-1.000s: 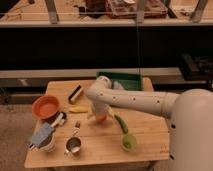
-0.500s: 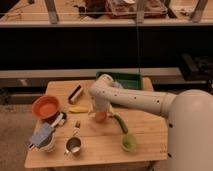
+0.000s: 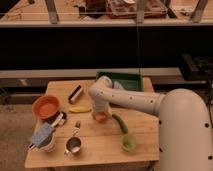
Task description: Place apple in table surface
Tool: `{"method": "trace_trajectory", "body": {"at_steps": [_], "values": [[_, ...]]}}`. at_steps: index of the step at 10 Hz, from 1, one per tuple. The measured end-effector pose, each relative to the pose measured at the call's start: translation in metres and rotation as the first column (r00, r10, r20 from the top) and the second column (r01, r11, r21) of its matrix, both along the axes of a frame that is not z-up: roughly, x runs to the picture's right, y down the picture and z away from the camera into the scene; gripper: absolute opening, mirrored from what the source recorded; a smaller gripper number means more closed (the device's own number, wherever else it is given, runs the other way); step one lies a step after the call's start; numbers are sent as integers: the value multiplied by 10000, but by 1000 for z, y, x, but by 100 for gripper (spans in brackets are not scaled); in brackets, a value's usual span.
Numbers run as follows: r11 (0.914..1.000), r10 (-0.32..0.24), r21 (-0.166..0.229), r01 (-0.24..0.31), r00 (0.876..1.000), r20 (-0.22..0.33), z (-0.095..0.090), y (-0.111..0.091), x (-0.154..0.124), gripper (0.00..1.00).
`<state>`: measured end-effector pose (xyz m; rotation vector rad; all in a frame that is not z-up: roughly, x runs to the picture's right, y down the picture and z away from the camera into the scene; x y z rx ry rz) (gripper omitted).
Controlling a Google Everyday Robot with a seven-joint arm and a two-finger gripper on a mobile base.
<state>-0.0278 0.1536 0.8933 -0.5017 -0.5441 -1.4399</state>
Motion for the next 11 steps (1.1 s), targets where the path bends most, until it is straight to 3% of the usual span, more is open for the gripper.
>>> {"method": "trace_trajectory", "body": {"at_steps": [7, 9, 11], "values": [[10000, -32, 50, 32, 10000, -6, -7, -4, 2, 46], [9994, -28, 344, 30, 10000, -73, -28, -15, 0, 46], [9973, -15, 733, 27, 9999, -163, -65, -38, 4, 46]]}}
